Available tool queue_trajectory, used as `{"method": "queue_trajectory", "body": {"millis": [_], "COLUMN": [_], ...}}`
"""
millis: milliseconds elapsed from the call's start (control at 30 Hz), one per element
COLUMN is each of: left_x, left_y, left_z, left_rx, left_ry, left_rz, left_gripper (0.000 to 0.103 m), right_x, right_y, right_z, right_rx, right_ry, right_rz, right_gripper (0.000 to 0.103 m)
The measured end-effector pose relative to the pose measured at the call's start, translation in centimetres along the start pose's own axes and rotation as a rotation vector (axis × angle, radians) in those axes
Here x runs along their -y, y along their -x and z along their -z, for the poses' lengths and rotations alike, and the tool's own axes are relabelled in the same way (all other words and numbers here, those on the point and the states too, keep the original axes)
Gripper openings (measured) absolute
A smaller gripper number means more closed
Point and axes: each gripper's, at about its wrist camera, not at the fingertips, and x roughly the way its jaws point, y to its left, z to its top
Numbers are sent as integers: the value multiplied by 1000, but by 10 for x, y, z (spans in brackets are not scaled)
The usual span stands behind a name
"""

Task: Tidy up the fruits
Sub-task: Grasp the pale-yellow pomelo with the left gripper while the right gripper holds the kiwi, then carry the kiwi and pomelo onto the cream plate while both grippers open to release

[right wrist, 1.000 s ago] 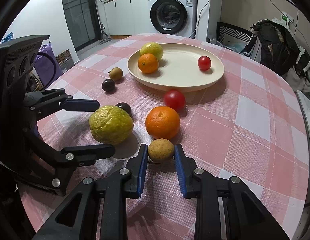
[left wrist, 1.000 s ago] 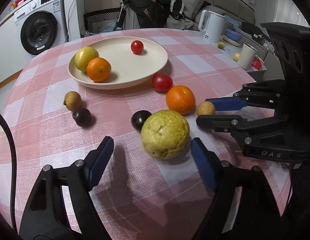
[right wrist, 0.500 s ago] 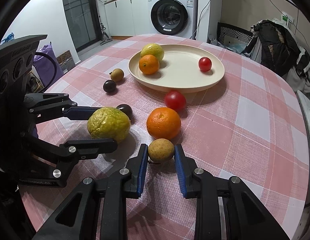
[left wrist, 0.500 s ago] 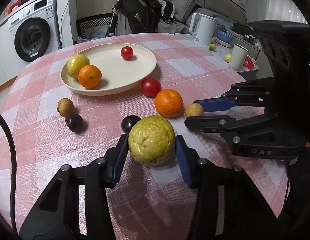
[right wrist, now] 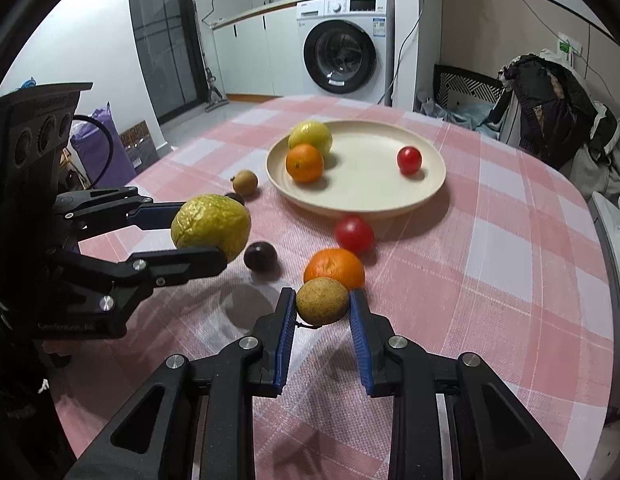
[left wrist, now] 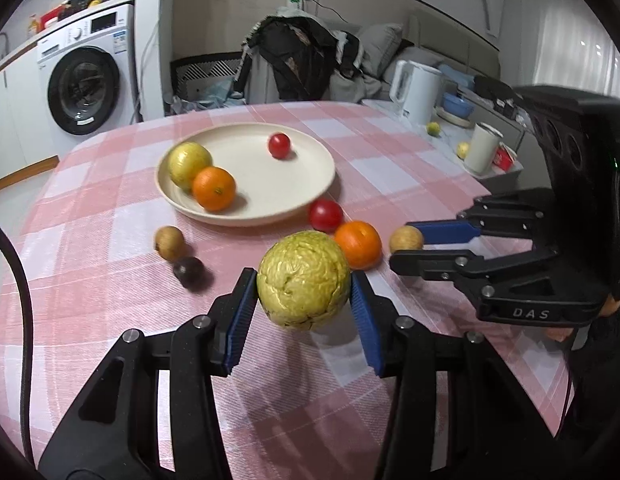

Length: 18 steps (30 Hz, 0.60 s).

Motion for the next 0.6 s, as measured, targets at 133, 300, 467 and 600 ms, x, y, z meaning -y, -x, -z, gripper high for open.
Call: {"method": "queue_trajectory", "body": {"millis": [133, 300, 467, 600], "left_x": [-6, -12, -11, -13], "left_y": [5, 6, 2, -4], "left_z": [-6, -11, -19, -27], "left_rx": [25, 40, 57, 69], "left_ry": [14, 29, 12, 11], "left_rz": [-19, -27, -63, -78], "left_gripper": [44, 44, 44, 44], "right_x": [1, -2, -3, -2], "right_y": [6, 12, 10, 5], "right_z": [-4, -10, -21, -32], "right_rx": [56, 107, 134, 137], "right_ry": [-27, -46, -69, -71], "right_rz": [1, -2, -3, 9], "right_gripper": [28, 28, 28, 28]}}
